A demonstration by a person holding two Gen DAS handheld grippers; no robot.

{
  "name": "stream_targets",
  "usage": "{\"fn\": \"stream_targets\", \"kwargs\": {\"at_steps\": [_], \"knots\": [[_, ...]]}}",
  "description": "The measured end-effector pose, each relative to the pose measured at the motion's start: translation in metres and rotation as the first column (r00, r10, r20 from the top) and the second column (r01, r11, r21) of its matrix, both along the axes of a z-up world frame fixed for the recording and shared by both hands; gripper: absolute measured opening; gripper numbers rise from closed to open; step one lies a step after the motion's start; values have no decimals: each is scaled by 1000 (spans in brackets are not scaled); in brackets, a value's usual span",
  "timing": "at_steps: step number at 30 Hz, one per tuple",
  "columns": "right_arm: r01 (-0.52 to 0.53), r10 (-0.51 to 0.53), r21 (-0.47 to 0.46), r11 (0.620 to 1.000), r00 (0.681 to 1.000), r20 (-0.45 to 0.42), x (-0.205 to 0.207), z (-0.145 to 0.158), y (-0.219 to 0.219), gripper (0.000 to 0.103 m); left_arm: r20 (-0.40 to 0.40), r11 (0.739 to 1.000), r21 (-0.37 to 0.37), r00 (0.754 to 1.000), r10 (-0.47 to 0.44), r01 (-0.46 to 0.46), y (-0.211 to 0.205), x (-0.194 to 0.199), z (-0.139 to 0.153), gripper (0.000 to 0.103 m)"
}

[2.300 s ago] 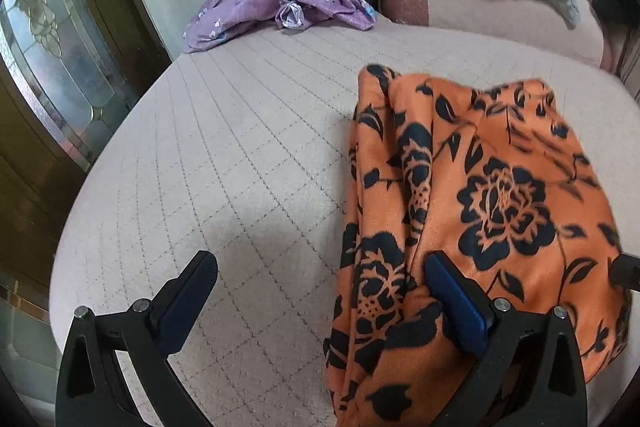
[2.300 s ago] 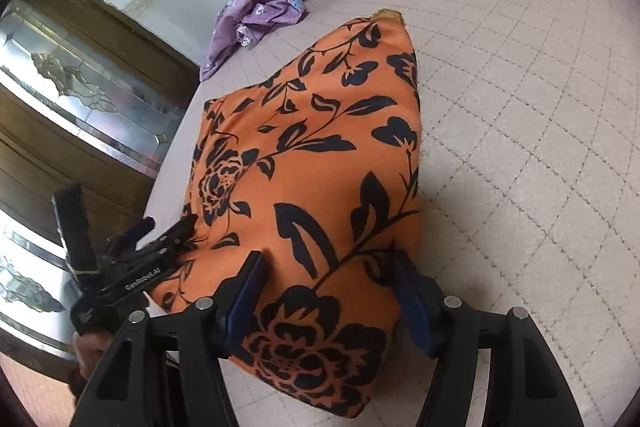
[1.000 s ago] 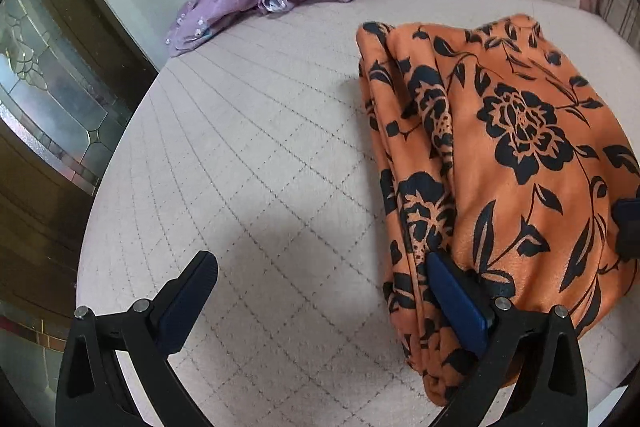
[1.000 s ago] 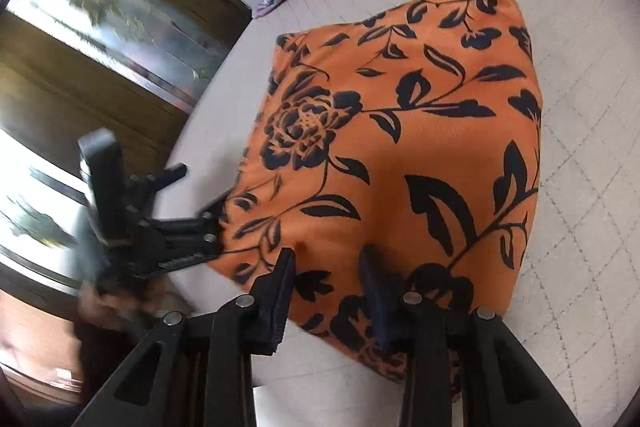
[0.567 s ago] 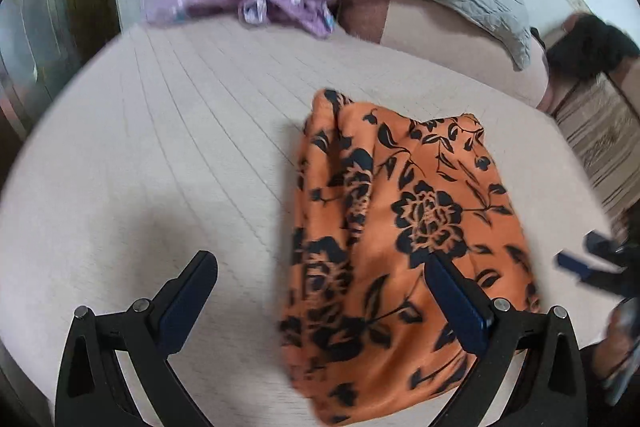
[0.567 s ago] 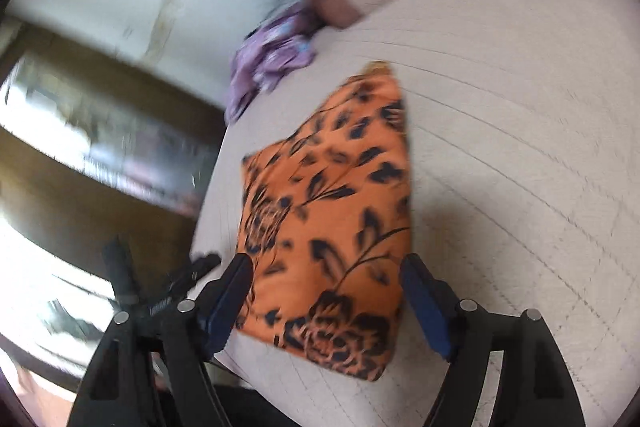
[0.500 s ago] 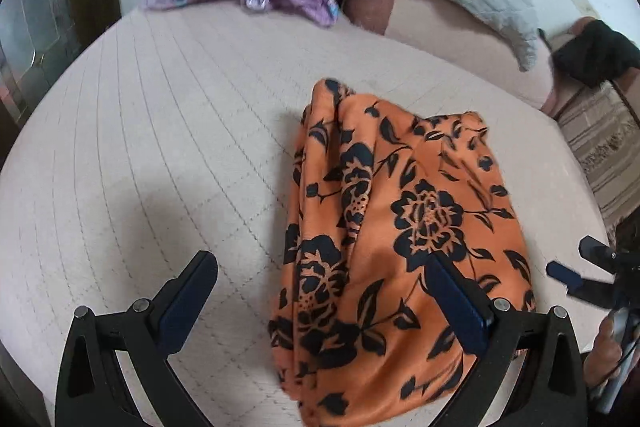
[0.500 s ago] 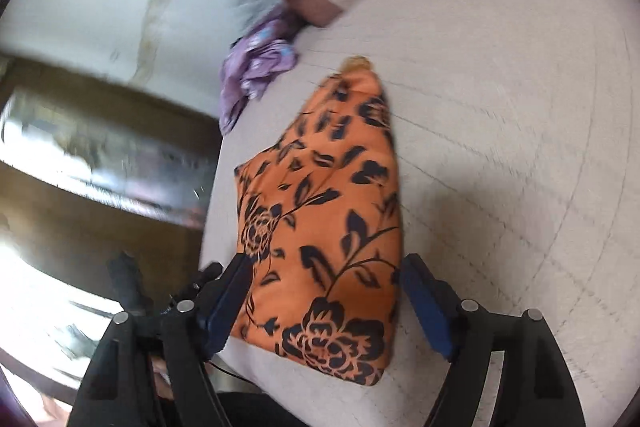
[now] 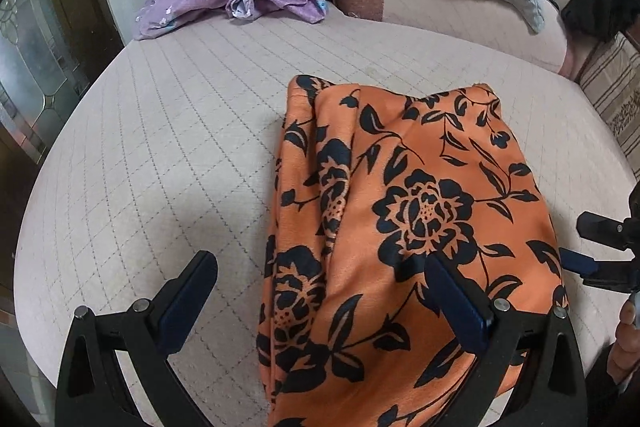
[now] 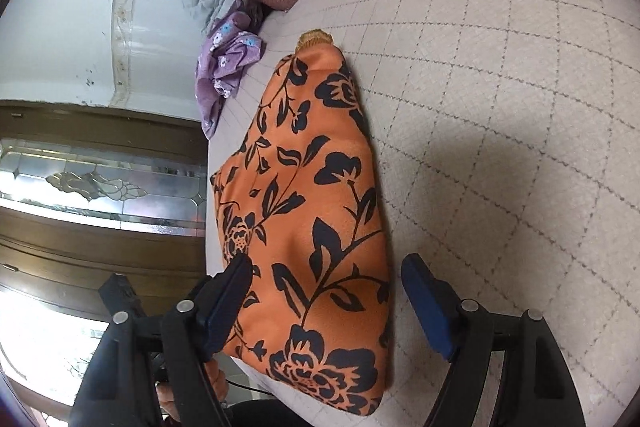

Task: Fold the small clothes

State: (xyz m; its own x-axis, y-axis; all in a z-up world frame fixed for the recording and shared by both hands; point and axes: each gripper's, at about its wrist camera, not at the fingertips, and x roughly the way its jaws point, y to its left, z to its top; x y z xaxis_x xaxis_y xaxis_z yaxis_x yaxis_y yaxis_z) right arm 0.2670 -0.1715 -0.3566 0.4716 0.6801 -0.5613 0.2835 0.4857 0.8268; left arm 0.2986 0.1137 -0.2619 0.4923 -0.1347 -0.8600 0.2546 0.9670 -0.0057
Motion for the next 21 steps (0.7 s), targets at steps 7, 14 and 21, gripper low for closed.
{"fn": "stream_targets", "kwargs": {"at_steps": [7, 14, 21], "knots": [[-24, 24, -22, 999, 1000, -1, 5, -5, 6, 80, -1, 1000, 11, 1000, -18, 18, -7, 0, -4, 103], [-27, 27, -29, 999, 1000, -3, 6, -10, 2, 80, -19, 999, 15, 999, -34, 34, -12, 2, -11, 103], [-37, 37, -26, 999, 999, 0, 7, -12, 1, 80, -26, 999, 10, 999, -37, 38, -15, 3, -15, 103]]}}
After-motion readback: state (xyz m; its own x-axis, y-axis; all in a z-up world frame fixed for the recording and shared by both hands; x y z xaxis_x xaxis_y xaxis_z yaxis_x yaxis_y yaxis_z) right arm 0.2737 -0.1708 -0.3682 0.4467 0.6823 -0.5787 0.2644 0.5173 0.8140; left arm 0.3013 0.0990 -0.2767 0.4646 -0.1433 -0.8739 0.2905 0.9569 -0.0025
